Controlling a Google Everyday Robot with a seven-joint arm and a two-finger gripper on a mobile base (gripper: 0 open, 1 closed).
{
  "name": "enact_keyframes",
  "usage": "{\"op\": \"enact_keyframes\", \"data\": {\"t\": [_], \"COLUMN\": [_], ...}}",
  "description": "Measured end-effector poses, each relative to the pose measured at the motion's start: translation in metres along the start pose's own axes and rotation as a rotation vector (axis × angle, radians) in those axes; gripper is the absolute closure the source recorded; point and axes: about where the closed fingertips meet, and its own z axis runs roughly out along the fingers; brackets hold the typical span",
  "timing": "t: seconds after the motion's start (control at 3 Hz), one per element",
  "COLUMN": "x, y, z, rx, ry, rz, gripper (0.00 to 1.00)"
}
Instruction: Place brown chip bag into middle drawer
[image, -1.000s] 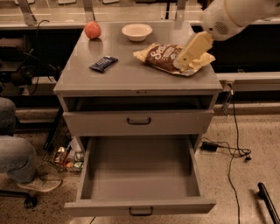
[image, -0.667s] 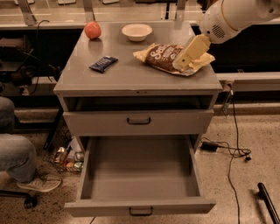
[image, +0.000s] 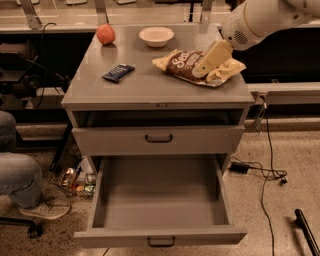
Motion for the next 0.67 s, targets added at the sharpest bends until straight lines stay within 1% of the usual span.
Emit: {"op": "enact_keyframes", "data": {"t": [0.33,0.67], "x": [0.002,0.005], "y": [-0.026,-0.050], "z": [0.043,0.091], "rx": [0.029,0.035], "ry": [0.005,0.010], "rz": [0.012,0.048], "gripper": [0.00,0.00]}}
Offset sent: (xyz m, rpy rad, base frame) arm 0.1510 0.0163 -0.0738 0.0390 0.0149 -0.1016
